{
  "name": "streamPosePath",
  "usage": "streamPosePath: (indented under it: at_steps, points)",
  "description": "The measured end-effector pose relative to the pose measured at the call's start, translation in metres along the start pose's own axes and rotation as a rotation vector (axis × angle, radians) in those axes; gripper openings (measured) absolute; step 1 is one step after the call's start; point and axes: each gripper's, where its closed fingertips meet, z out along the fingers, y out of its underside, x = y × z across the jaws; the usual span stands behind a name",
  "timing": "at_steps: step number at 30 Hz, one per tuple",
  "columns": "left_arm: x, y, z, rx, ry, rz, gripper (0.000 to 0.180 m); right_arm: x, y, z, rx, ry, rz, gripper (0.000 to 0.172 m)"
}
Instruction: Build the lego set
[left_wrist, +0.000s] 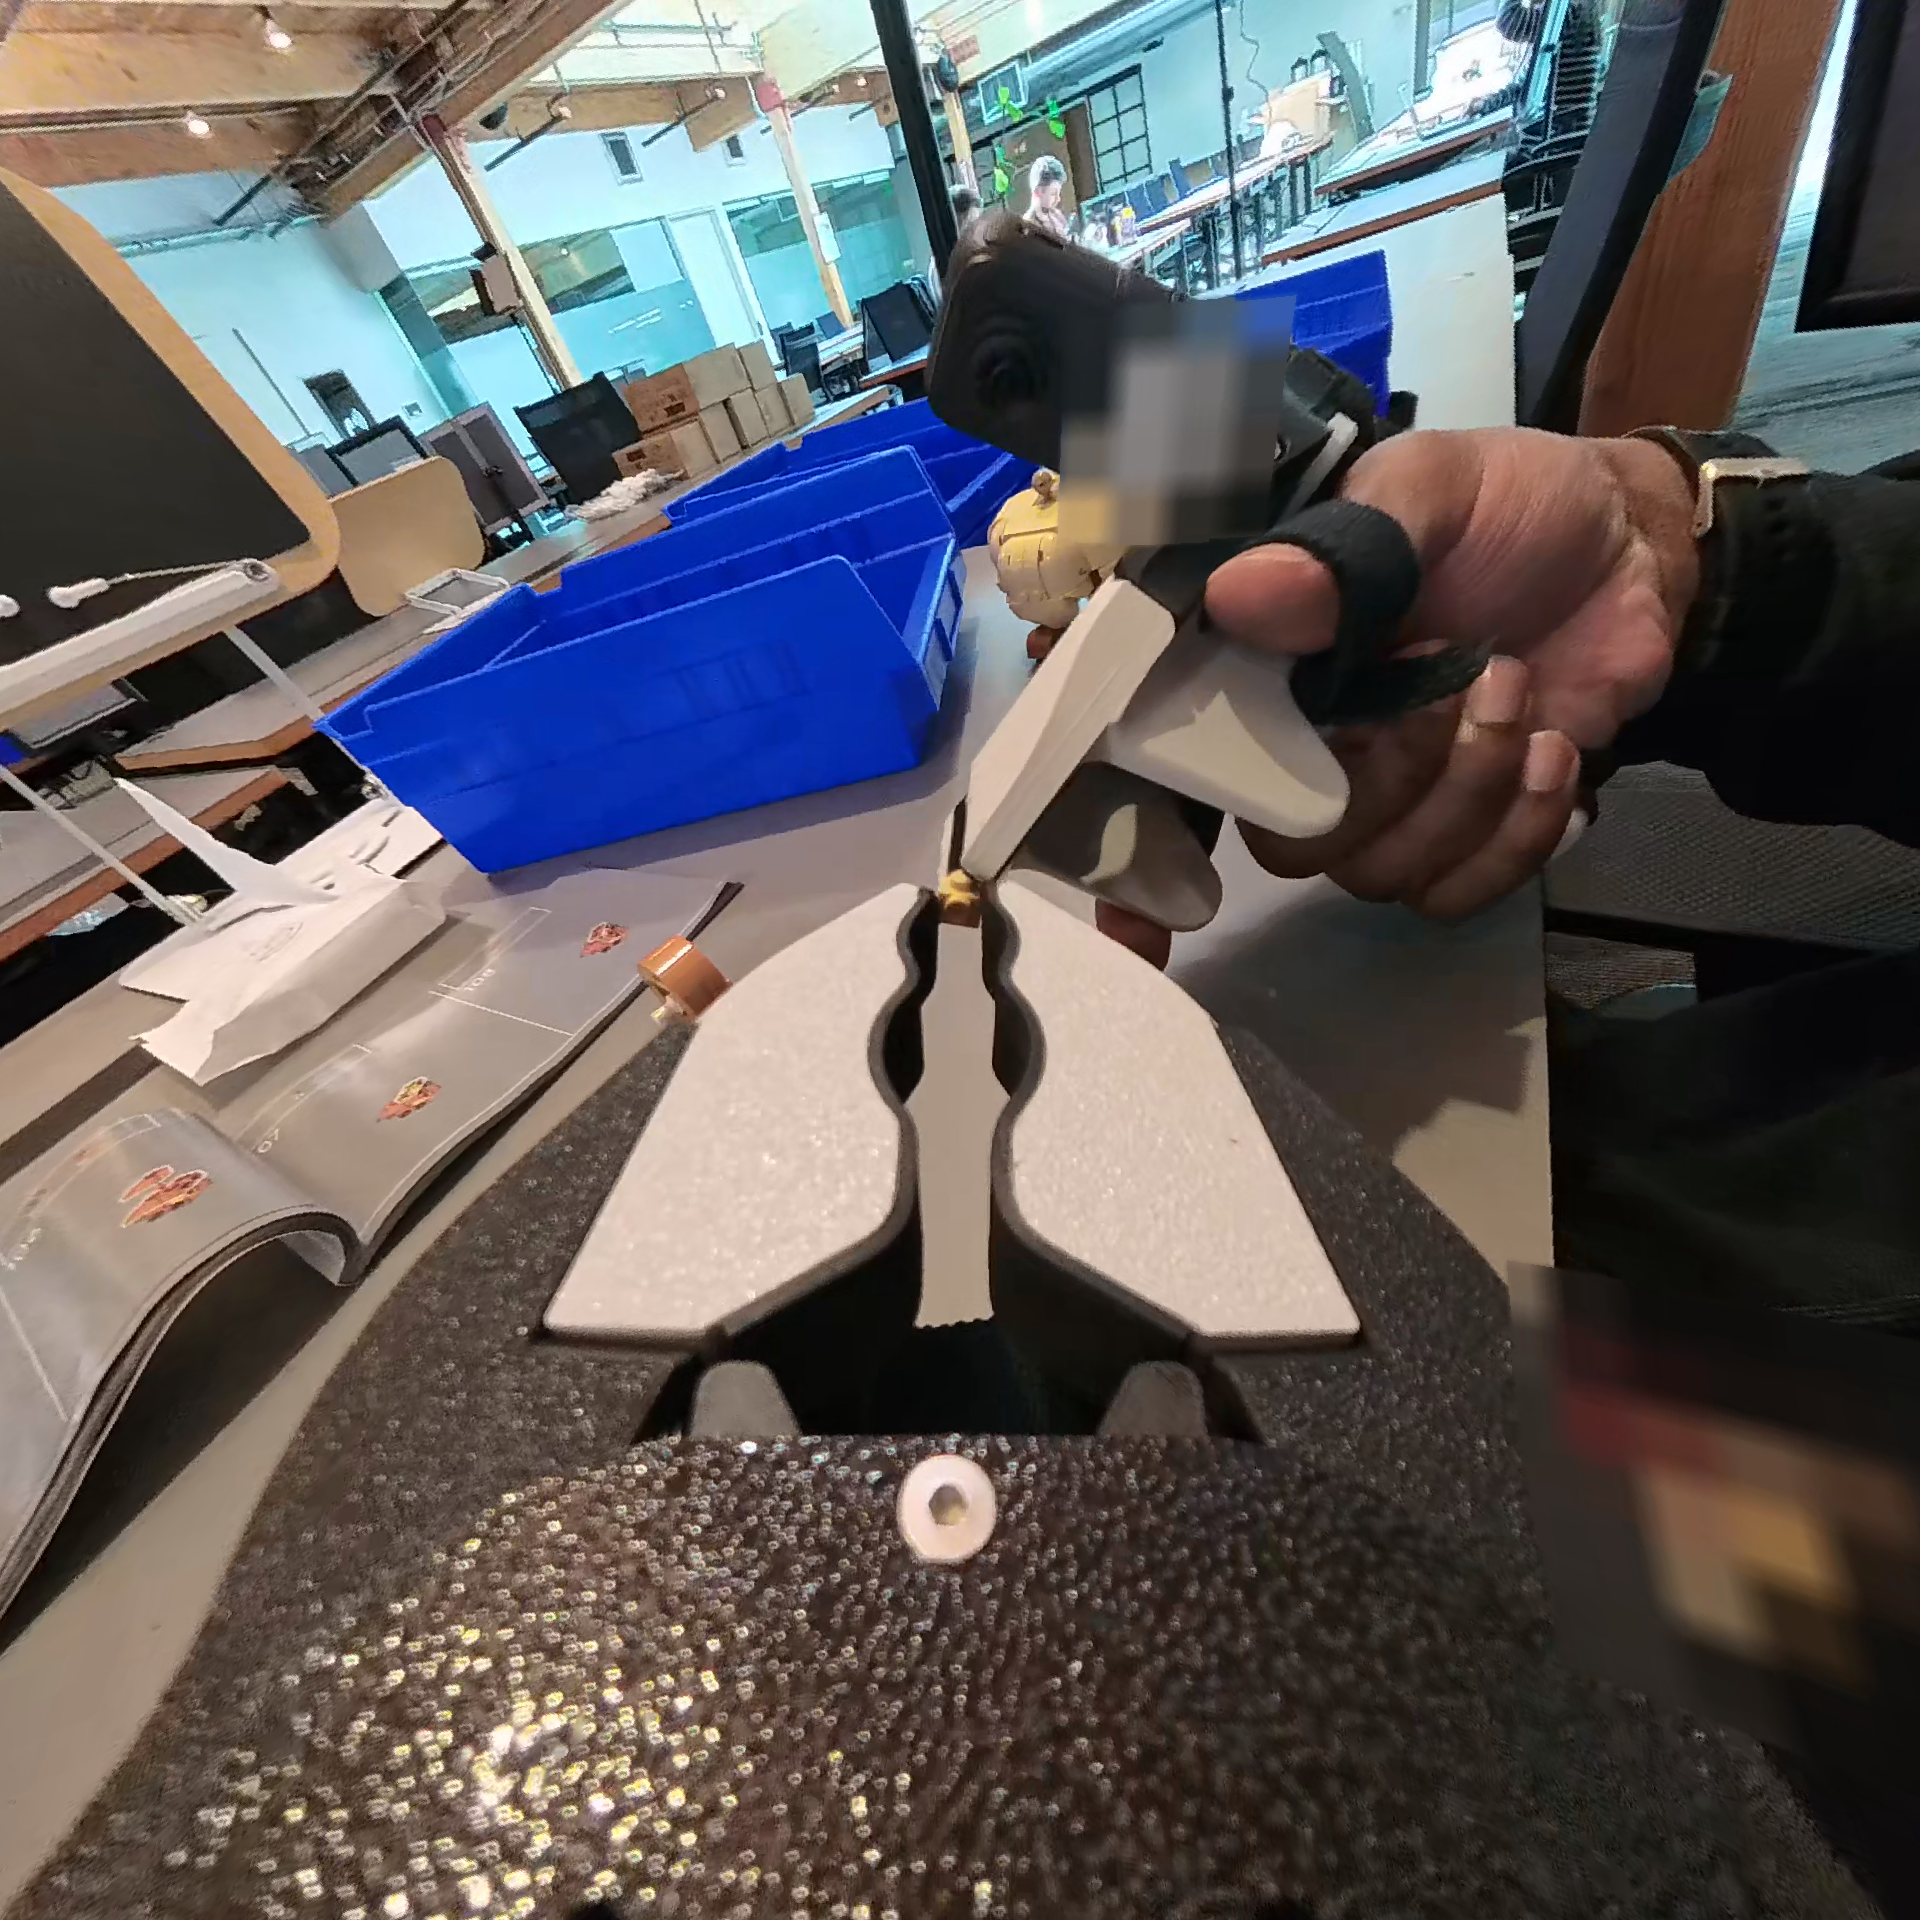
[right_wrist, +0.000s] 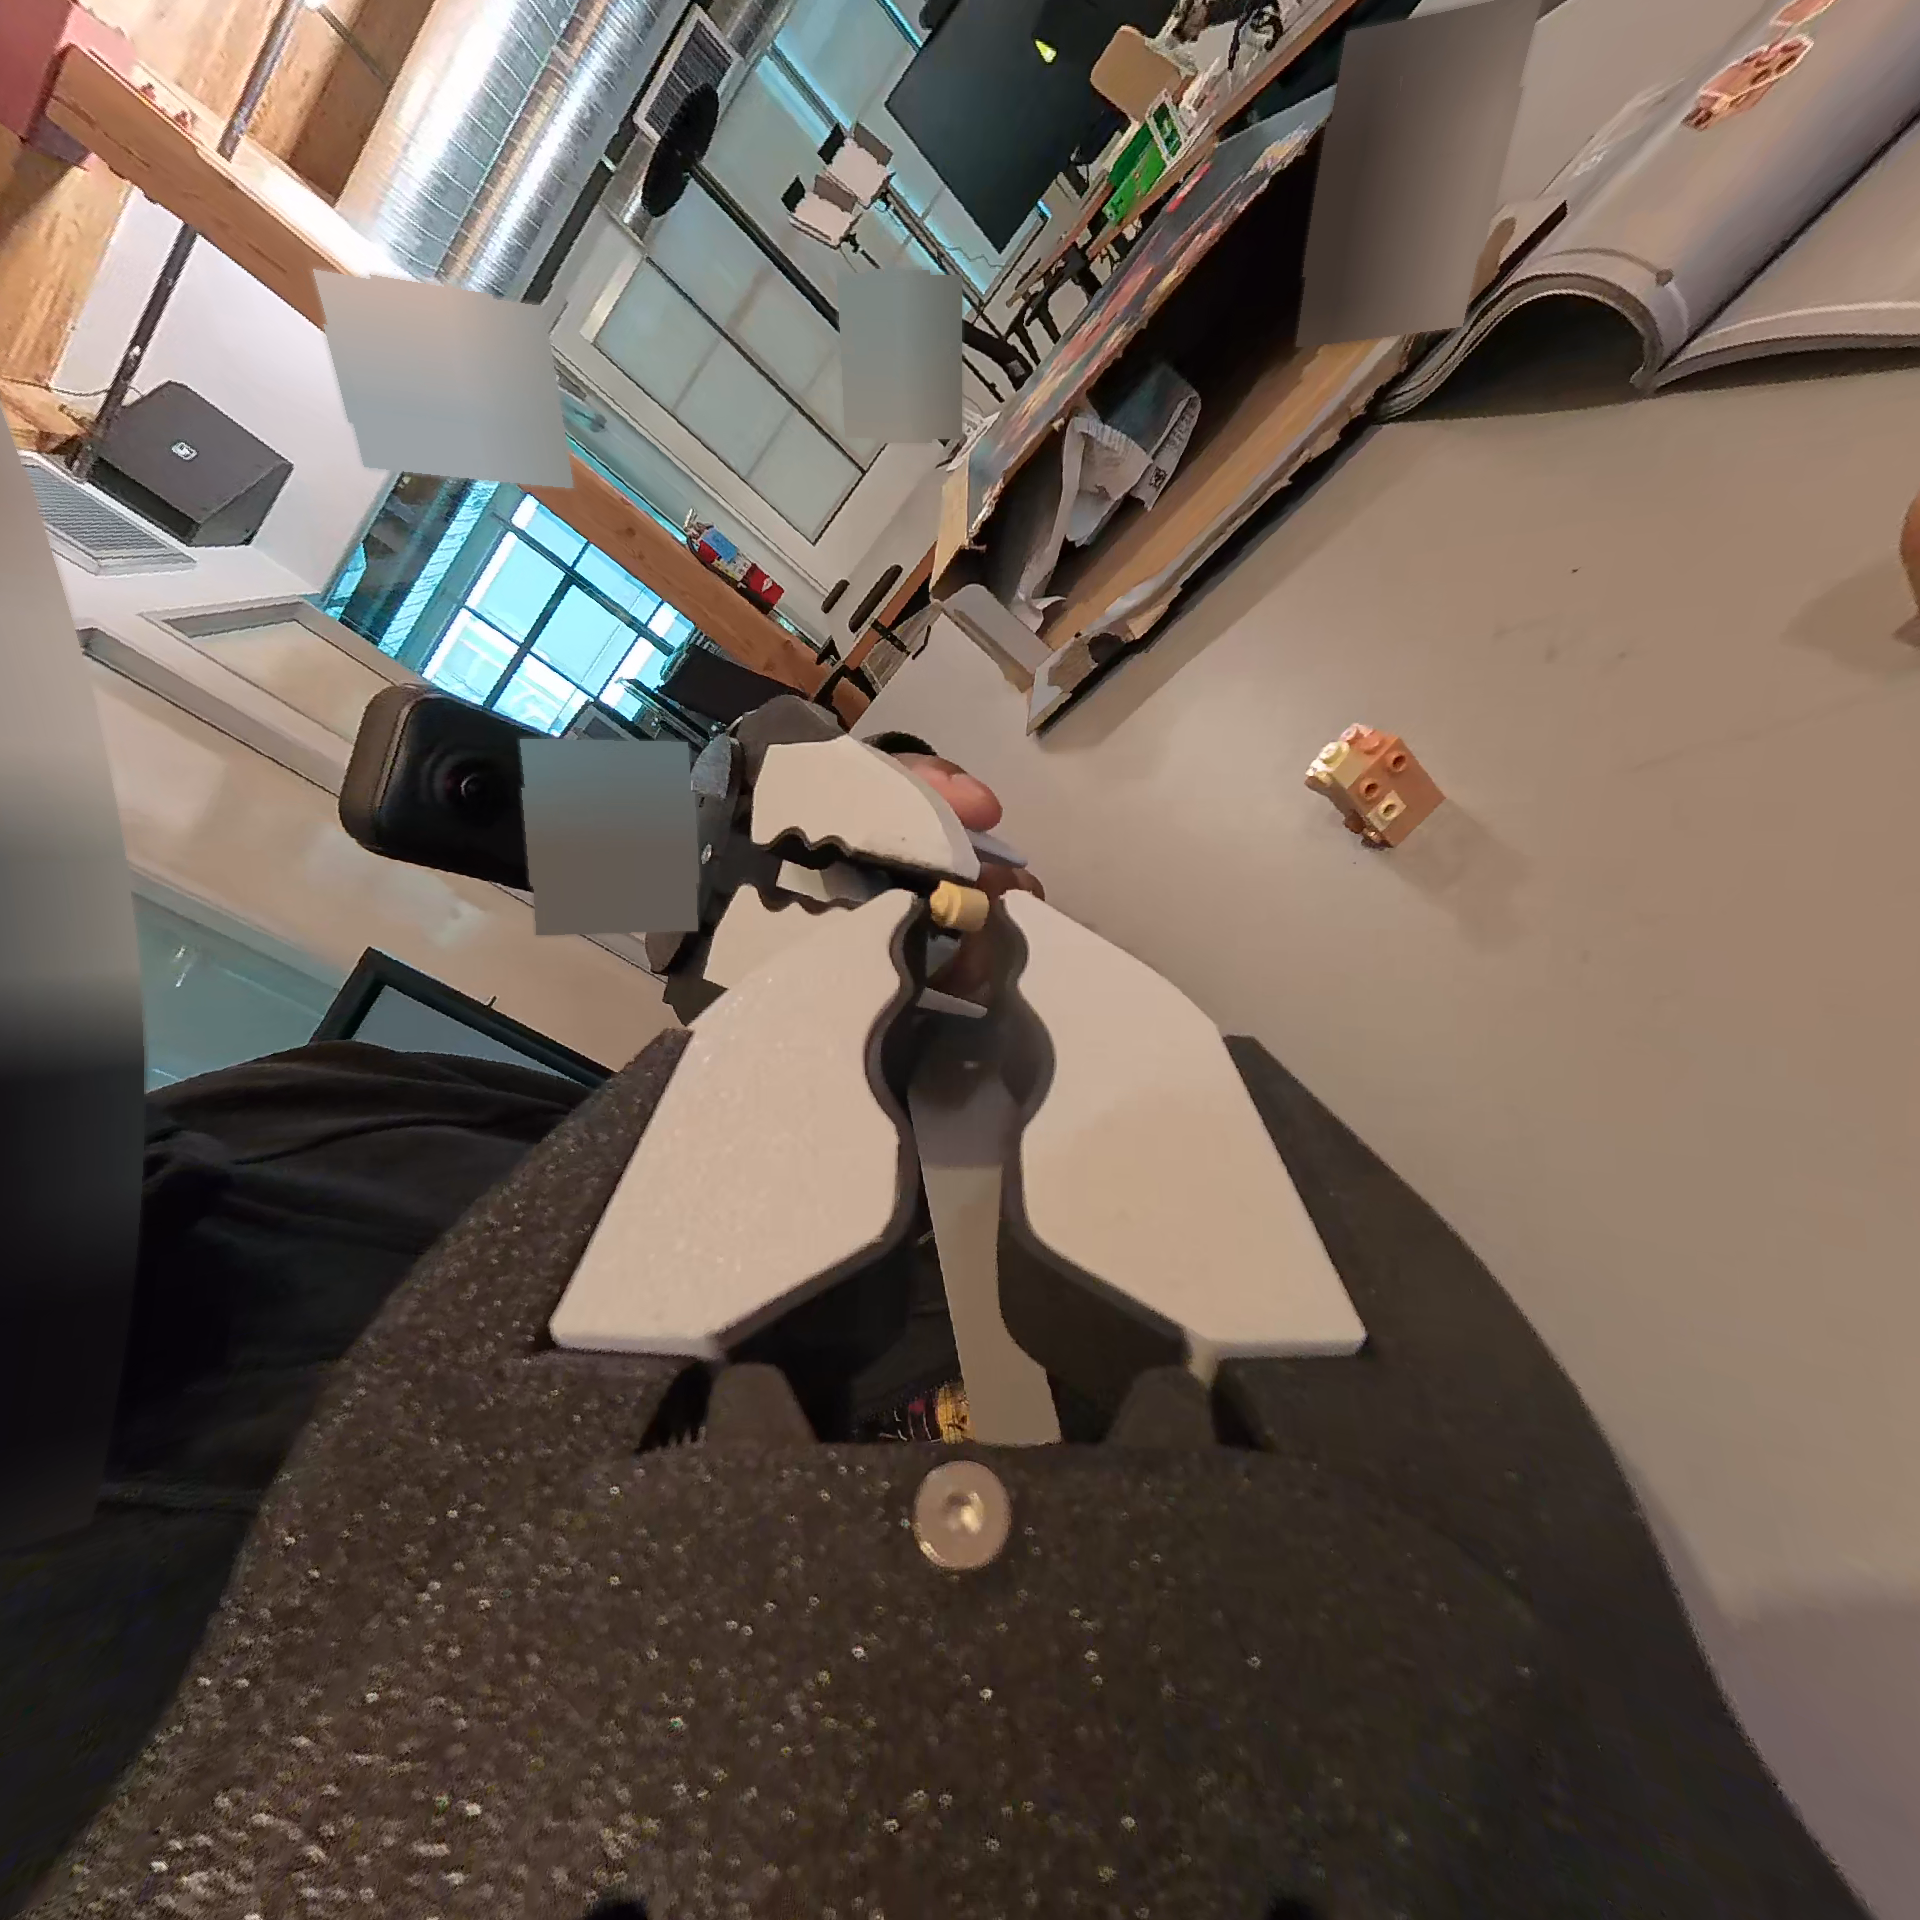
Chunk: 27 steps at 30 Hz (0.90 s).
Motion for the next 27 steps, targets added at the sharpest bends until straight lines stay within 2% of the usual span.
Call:
streamPosePath:
  at_steps: [6, 15, 16, 20, 24, 27]
  points:
    - [-0.002, -0.004, -0.004, 0.04, -0.032, 0.041, 0.007, -0.002, 0.0, 0.0, 0.003, -0.004, -0.008, 0.015]
    - [0.0, -0.008, -0.004, 0.064, -0.069, 0.135, 0.007, -0.01, 0.001, 0.002, 0.002, -0.063, 0.015, 0.013]
    - [0.002, -0.009, -0.005, 0.073, -0.063, 0.144, 0.007, -0.011, -0.001, 0.001, 0.01, -0.071, 0.022, 0.008]
    - [0.008, -0.005, -0.005, 0.056, -0.018, 0.16, 0.005, -0.012, 0.001, -0.001, -0.012, -0.099, 0.009, 0.008]
    - [0.015, -0.002, -0.011, 0.049, 0.066, 0.154, 0.016, -0.014, 0.007, -0.004, -0.097, -0.121, -0.04, 0.007]
    - [0.018, 0.0, -0.017, 0.034, 0.148, 0.185, 0.018, -0.015, 0.016, -0.004, -0.216, -0.126, -0.099, 0.007]
